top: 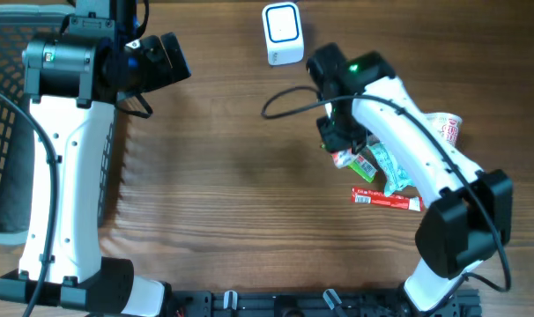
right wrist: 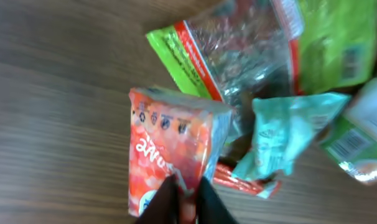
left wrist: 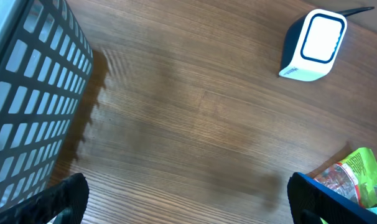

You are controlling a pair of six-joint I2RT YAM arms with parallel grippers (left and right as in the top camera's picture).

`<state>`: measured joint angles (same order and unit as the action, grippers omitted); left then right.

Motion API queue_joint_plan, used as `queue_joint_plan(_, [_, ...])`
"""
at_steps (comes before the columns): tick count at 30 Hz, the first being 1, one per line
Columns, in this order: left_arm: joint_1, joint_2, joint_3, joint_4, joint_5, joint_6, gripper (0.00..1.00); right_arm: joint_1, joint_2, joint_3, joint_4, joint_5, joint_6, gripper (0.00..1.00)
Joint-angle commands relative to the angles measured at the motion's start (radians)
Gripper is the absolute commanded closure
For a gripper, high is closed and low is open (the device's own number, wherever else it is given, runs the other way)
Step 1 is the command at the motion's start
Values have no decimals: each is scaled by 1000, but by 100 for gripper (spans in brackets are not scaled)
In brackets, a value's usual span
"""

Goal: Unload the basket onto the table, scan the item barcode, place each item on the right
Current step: 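Carry the mint pack right and drop it onto the item pile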

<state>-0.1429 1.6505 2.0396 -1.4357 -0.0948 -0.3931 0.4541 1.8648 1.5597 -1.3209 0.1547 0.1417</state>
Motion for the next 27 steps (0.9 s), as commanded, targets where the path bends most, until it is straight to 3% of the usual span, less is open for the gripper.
queue_joint_plan(1, [5,-1,3,0,5,20,0,-4,10,-103,76,5,18,44])
queue_joint_plan(2, [5,-1,3,0,5,20,0,-4,10,-118,94,5,18,23])
queue_joint_plan(6, [5,-1,3,0,5,20,0,-4,9,-139,138,5,18,2])
queue_joint_plan(20, [5,-1,3,0,5,20,0,-184,-40,-24,239,-90,15,0])
queue_joint_plan(27, [5,-1,3,0,5,20,0,-193,-40,-24,429,-90,16,0])
